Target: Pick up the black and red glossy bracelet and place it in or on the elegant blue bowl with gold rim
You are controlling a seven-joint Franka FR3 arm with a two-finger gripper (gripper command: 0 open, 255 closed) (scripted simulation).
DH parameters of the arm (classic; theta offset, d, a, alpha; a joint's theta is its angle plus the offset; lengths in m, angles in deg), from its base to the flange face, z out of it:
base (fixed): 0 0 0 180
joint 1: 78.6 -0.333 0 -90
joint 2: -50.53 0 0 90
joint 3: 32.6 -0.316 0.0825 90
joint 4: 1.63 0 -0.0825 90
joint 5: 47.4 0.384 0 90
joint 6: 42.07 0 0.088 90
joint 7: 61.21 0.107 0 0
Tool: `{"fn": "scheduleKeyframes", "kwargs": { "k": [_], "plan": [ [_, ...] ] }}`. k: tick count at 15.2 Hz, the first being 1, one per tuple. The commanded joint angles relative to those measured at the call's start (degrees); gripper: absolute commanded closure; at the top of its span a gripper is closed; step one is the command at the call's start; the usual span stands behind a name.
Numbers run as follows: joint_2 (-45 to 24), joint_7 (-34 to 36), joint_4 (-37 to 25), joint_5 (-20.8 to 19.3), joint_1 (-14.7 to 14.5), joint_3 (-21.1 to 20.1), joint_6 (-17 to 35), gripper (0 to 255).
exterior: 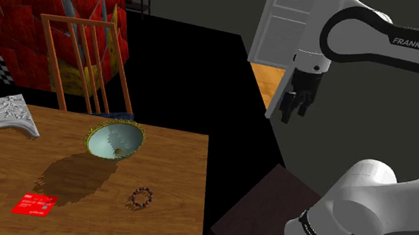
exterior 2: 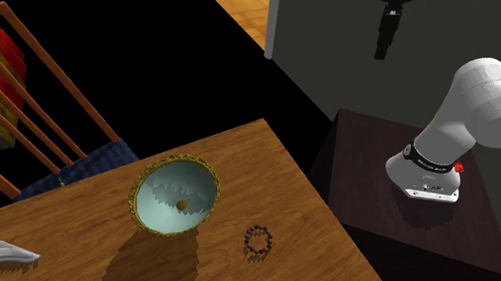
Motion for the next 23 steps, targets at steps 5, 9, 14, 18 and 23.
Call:
{"fn": "scheduleKeyframes", "kwargs": {
  "k": [5,9,14,18,23],
  "plan": [
    [2.7,9.59,3.96,5.17,-0.7,-5.86,1.96,0],
    [3.52,19.17,6.51,10.71,-1.7,-12.14,4.76,0],
    [1.56,31.05,7.54,17.34,-2.9,-20.38,9.55,0],
    [-2.39,40.42,6.57,21.68,-3.15,-27.19,14.29,0],
    [-9.94,52.19,3.17,24.83,-1.9,-35.91,20.9,0]
  ]
}}
